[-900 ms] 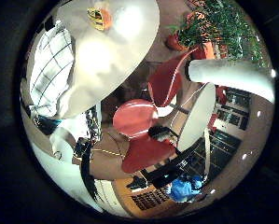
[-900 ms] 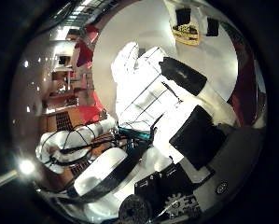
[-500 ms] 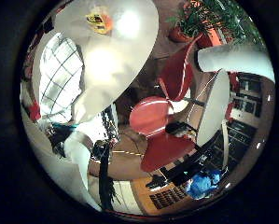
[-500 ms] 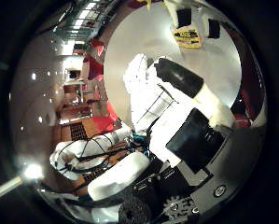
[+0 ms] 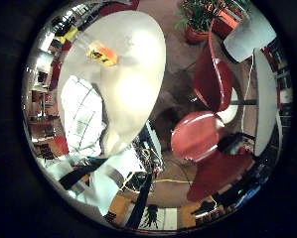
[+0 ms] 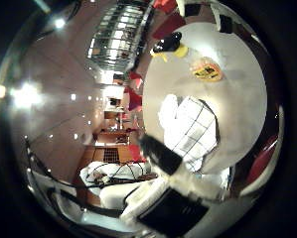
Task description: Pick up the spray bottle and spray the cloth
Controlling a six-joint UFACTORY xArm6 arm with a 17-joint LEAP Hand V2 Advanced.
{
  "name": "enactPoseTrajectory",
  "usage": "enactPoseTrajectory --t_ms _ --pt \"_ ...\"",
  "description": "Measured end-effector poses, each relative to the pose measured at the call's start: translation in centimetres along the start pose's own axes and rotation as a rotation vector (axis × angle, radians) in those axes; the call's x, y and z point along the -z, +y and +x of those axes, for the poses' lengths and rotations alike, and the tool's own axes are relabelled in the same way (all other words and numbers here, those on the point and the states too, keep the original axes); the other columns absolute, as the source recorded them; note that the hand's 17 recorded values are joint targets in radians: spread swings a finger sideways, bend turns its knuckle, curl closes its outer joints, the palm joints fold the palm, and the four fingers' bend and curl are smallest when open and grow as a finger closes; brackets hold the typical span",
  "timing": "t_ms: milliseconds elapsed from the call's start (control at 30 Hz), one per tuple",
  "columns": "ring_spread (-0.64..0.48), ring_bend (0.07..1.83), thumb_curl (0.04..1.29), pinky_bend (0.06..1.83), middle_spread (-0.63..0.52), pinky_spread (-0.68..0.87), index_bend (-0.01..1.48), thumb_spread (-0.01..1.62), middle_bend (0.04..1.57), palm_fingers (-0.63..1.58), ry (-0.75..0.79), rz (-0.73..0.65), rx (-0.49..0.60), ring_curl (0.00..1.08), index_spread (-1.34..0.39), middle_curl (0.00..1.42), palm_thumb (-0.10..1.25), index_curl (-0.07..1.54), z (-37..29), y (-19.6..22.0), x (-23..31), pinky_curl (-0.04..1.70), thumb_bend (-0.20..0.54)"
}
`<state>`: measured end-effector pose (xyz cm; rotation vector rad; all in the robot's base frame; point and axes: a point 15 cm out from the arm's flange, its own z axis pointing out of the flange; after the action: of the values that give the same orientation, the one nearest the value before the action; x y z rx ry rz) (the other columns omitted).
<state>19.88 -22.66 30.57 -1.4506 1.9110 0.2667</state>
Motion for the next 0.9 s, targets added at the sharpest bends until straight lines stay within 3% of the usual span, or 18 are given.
enactPoseTrajectory --t_ms 133,333,533,900 --pt "0.15 0.56 0.27 0.62 0.03 0.36 0.15 1.03 0.34 0.10 -0.102 0.008 -0.026 0.25 -0.26 0.43 0.45 0.30 2.8 0.6 -1.6 0.19 -0.028" --pt "0.18 0.52 0.28 0.56 0.06 0.37 0.15 0.99 0.32 0.08 -0.227 0.030 -0.049 0.24 -0.24 0.39 0.43 0.28 5.7 0.9 -3.8 0.21 -0.027" --pt "0.18 0.51 0.29 0.52 0.07 0.37 0.15 0.98 0.33 0.11 -0.337 0.155 -0.028 0.24 -0.23 0.38 0.46 0.27 6.6 -1.8 -5.0 0.22 -0.025" --pt "0.16 0.50 0.29 0.45 0.05 0.38 0.15 0.97 0.33 0.15 -0.441 0.150 0.005 0.24 -0.23 0.37 0.47 0.27 5.9 -5.9 -7.3 0.25 -0.028"
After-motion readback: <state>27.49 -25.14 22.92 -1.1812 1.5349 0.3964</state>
